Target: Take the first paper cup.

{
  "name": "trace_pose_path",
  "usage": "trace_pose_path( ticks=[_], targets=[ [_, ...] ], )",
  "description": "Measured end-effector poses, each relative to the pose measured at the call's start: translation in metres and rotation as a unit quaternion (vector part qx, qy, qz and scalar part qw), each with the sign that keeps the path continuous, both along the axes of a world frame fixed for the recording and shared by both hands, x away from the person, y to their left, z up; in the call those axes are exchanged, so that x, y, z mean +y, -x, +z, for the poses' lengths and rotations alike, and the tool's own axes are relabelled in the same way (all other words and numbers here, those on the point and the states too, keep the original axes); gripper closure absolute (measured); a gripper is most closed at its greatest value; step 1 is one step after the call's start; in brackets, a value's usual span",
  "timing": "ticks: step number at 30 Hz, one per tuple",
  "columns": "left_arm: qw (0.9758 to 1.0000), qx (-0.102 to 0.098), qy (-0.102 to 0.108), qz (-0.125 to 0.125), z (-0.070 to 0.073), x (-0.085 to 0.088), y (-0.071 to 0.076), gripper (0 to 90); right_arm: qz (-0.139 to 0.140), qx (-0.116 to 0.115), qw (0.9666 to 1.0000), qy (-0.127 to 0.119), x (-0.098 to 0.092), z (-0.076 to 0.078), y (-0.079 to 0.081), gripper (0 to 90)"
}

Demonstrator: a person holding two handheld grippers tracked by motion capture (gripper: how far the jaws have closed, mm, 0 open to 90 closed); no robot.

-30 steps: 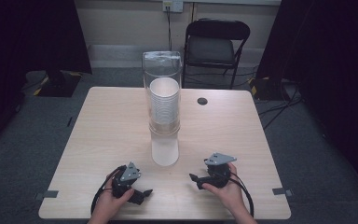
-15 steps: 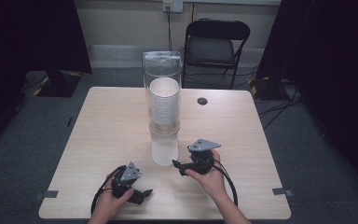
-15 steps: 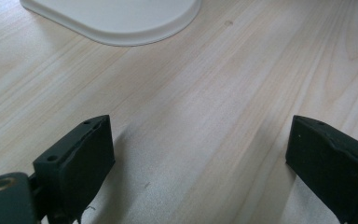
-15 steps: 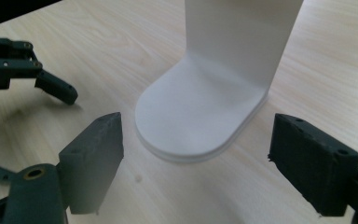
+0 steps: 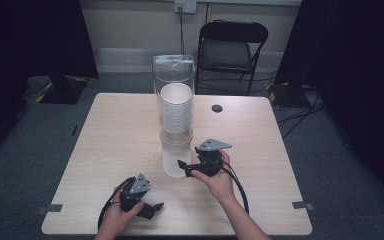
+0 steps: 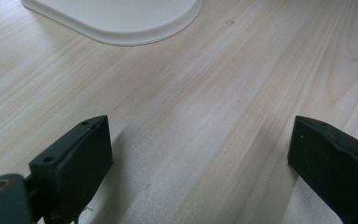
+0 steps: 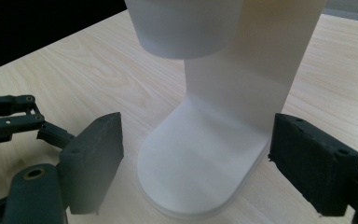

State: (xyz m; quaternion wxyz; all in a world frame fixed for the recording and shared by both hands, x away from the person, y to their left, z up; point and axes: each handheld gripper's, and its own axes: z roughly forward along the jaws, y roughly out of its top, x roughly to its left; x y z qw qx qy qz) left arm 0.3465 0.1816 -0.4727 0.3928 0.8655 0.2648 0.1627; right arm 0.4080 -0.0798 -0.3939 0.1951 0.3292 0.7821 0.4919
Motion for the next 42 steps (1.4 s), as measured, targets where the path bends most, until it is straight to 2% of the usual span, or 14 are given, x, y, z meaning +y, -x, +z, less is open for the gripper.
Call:
trace_pose_path(
  ticks=[8, 22, 27, 33, 36, 42],
  targets=[
    [1.0, 0.002, -0.002, 0.001, 0.0, -0.001, -0.001, 4.0, -0.003, -0.013, 0.9998, -0.017, 0.009, 0.009, -0.005, 17.4],
    [1.0, 0.003, -0.001, -0.001, 0.0, -0.001, -0.002, 3.3, -0.01, -0.027, 0.9987, -0.043, 0.017, 0.011, -0.014, 17.4],
    [1.0, 0.002, 0.002, -0.001, -0.001, -0.001, -0.003, 2.7, -0.008, -0.048, 0.9974, -0.053, 0.026, 0.017, -0.016, 17.4],
    [1.0, 0.003, 0.001, -0.002, -0.001, -0.001, -0.003, 2.7, -0.014, -0.057, 0.996, -0.067, 0.031, 0.017, -0.019, 17.4],
    [1.0, 0.005, -0.007, -0.002, 0.001, -0.001, -0.003, 2.6, -0.022, -0.064, 0.9952, -0.071, 0.033, 0.015, -0.02, 17.7],
    [0.9999, 0.006, -0.009, -0.003, 0.001, -0.001, -0.004, 1.7, -0.023, -0.076, 0.9932, -0.085, 0.035, 0.015, -0.022, 24.4]
  ],
)
